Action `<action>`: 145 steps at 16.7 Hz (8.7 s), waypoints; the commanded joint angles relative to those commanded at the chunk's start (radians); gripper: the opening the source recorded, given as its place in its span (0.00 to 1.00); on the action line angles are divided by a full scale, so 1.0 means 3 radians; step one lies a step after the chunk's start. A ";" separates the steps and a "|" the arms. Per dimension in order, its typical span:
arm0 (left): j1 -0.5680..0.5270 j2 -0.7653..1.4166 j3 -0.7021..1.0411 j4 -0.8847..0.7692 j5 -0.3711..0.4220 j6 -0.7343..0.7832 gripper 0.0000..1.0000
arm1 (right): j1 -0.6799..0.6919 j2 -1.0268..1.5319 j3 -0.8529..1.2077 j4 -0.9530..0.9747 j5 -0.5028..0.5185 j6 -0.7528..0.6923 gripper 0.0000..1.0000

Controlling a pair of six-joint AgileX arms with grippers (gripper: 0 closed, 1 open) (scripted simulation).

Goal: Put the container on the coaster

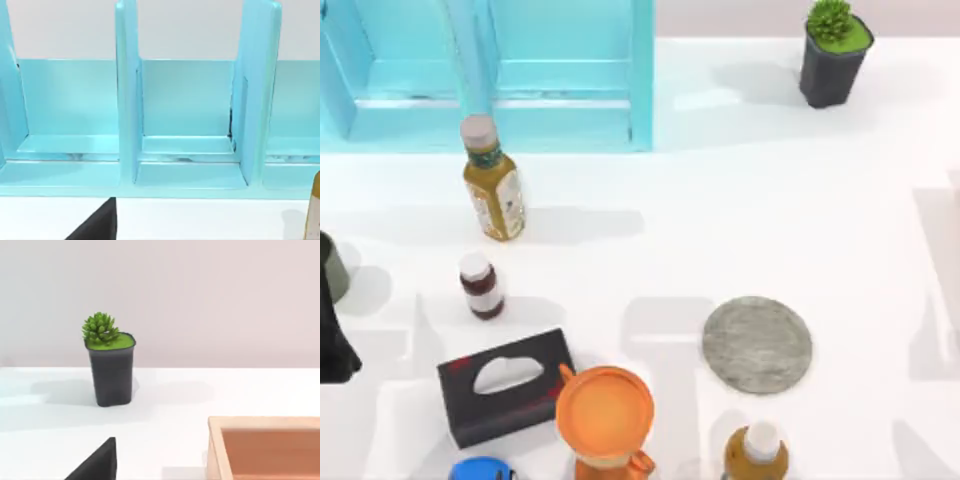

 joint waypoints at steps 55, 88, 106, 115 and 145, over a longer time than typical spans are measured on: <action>0.0420 0.6401 0.4089 -0.2918 0.0003 0.5740 0.77 | 0.0000 0.0000 0.0000 0.0000 0.0000 0.0000 1.00; -0.0346 0.6487 0.5775 -0.3626 0.0107 0.4296 0.00 | 0.0000 0.0000 0.0000 0.0000 0.0000 0.0000 1.00; -0.2598 0.8212 0.9007 -0.5233 0.0125 -0.1054 0.00 | 0.0000 0.0000 0.0000 0.0000 0.0000 0.0000 1.00; -0.3200 0.9060 0.9649 -0.5601 0.0034 -0.3001 0.00 | 0.0000 0.0000 0.0000 0.0000 0.0000 0.0000 1.00; -0.3188 0.8495 0.7635 -0.4194 0.0022 -0.3076 0.30 | 0.0000 0.0000 0.0000 0.0000 0.0000 0.0000 1.00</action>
